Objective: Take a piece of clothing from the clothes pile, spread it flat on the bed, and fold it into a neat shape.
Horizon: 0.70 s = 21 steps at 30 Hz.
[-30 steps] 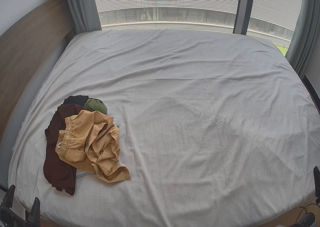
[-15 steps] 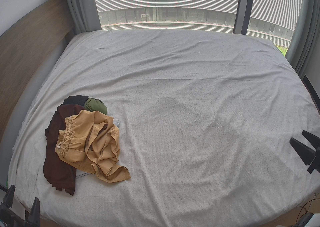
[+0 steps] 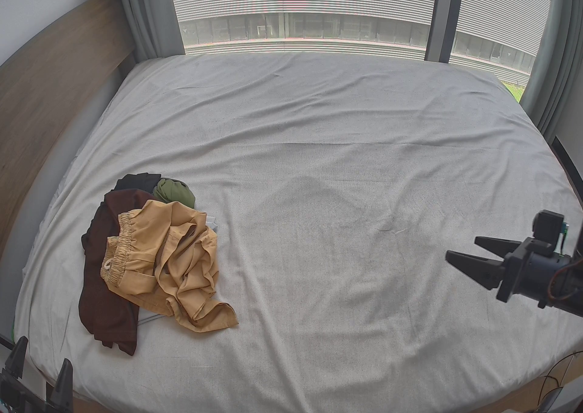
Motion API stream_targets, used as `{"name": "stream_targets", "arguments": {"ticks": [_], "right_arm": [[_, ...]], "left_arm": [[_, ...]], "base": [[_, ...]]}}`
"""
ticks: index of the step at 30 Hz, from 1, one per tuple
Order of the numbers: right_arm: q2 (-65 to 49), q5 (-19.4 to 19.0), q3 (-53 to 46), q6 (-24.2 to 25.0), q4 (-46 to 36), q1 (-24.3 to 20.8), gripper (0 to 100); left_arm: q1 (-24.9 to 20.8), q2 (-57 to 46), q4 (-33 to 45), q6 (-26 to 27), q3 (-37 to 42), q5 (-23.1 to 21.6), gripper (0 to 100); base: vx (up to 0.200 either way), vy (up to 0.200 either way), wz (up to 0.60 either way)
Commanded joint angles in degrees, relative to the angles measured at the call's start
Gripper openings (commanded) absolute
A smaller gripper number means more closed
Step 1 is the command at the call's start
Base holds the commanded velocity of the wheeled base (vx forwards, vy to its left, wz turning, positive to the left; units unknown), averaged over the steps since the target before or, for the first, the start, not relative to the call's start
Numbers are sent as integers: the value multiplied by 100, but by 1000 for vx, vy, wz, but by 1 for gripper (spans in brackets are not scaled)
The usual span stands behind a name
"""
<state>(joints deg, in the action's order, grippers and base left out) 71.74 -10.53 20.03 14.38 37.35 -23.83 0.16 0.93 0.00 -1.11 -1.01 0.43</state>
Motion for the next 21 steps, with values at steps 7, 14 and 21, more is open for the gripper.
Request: {"name": "stream_targets", "arguments": {"ticks": [7,14,21], "right_arm": [[2257,-168,1188,311,88,-992,100],[3030,-291,1750,442,88,-1229,100],[3839,-669,2444,935,88,-1475,100]], "left_arm": [[2,-66,0,-3,101,1,100],[2,-66,0,-3,101,1,100],[2,-66,0,-3,101,1,100]], "base": [[0,0,0],[0,0,0],[0,0,0]]}}
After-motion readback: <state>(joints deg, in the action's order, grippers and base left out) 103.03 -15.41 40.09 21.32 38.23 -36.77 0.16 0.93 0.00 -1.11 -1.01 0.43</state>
